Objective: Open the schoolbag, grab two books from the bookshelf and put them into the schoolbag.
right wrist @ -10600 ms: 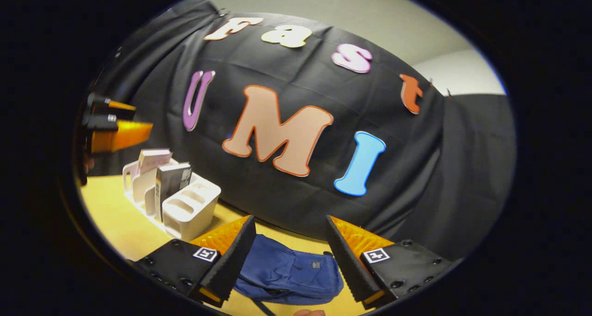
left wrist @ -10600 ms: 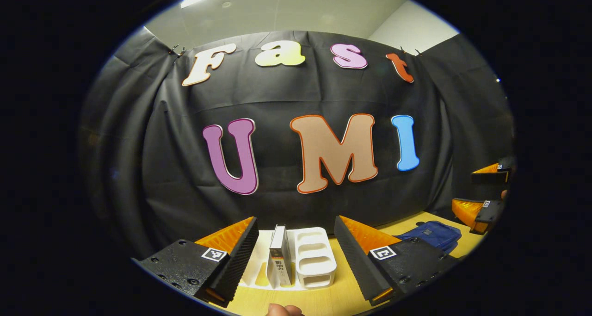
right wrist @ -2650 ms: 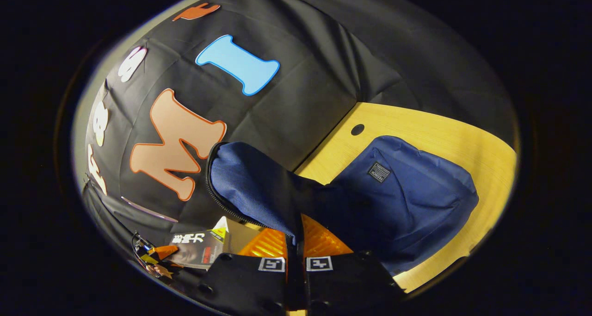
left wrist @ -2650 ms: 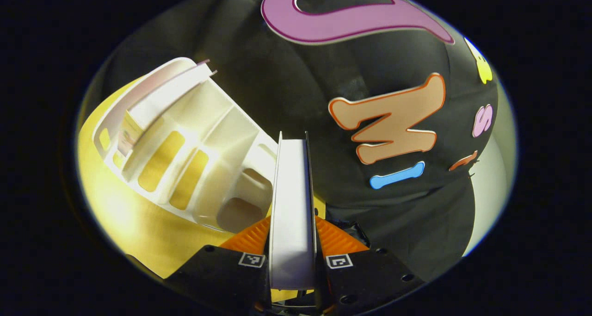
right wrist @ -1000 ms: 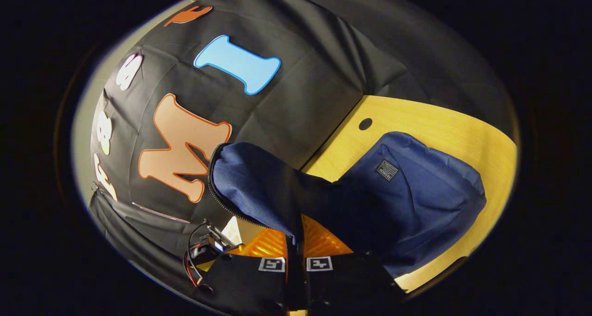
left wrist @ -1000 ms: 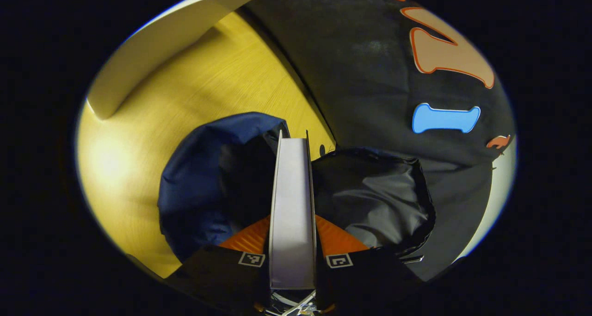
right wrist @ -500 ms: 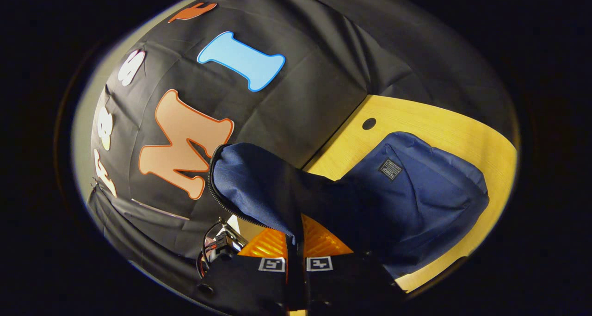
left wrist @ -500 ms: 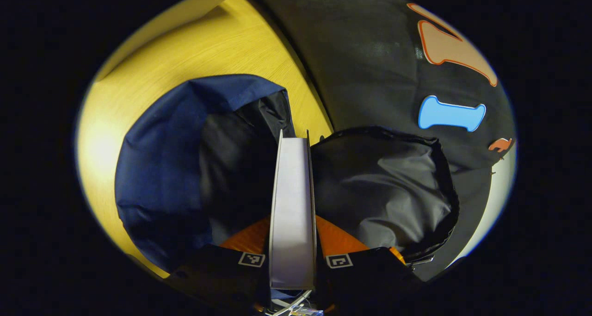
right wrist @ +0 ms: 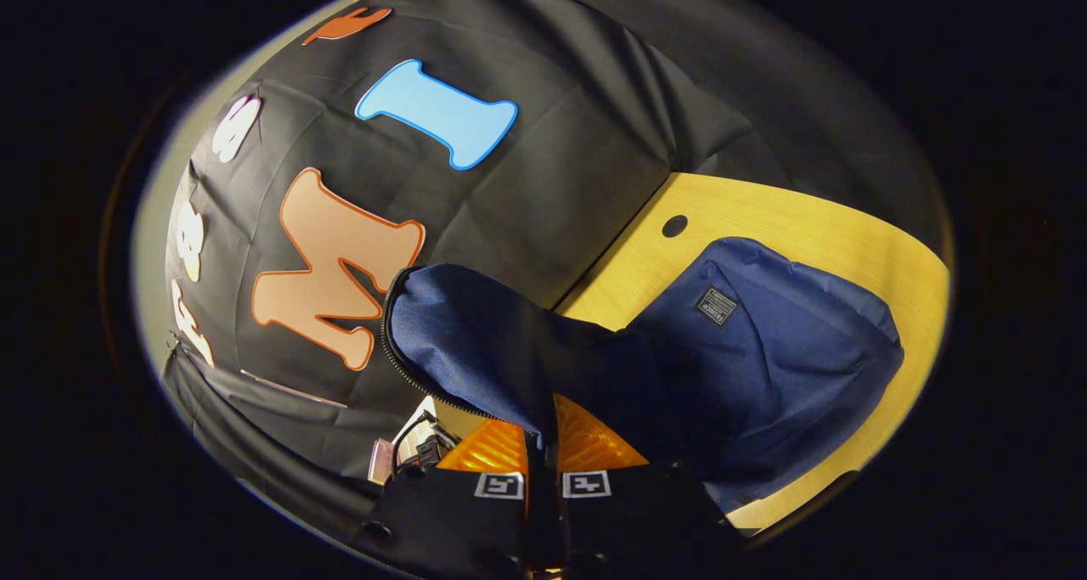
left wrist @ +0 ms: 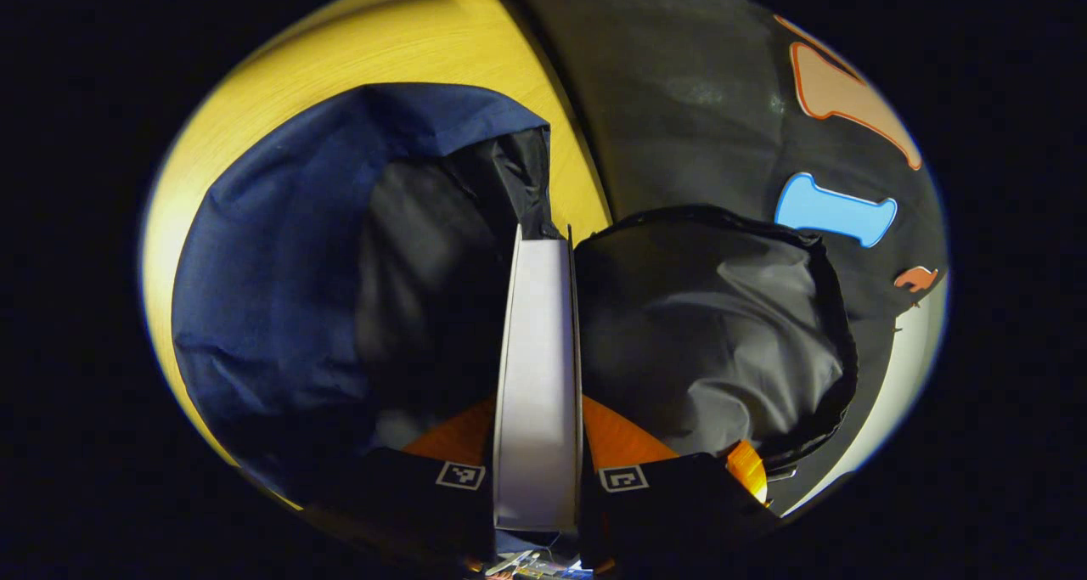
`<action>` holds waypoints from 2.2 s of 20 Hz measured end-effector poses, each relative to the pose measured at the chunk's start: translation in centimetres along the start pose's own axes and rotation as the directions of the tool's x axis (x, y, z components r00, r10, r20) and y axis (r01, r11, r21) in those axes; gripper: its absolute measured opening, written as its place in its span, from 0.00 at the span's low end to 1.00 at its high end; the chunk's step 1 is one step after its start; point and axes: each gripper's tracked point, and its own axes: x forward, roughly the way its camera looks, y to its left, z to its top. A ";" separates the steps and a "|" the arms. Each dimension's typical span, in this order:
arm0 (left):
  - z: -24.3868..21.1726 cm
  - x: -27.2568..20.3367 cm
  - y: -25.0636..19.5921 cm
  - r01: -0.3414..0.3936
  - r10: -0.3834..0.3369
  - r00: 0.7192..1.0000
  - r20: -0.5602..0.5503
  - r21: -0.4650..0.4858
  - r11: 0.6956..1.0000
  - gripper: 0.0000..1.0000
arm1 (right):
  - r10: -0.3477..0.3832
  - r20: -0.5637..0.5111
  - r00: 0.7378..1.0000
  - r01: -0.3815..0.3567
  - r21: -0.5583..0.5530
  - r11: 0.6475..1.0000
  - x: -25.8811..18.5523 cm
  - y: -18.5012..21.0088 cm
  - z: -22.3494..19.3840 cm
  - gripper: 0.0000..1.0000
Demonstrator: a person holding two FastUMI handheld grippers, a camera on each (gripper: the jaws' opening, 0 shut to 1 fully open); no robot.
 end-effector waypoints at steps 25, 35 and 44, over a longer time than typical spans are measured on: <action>7.3 -8.7 0.0 -0.479 0.315 0.878 0.361 0.697 0.534 0.91 | -0.031 0.011 0.999 0.031 0.004 1.000 -0.3 -0.4 -0.4 0.03; 15.5 -22.2 -6.6 -0.617 0.119 0.778 0.616 0.714 0.331 0.94 | -0.034 0.004 0.999 0.034 0.010 0.999 -0.2 -0.3 -0.9 0.03; 22.4 -35.2 -8.9 -0.746 0.053 0.633 0.773 0.590 0.310 0.94 | -0.034 -0.009 0.999 0.034 0.000 0.999 -0.3 -0.4 -0.8 0.04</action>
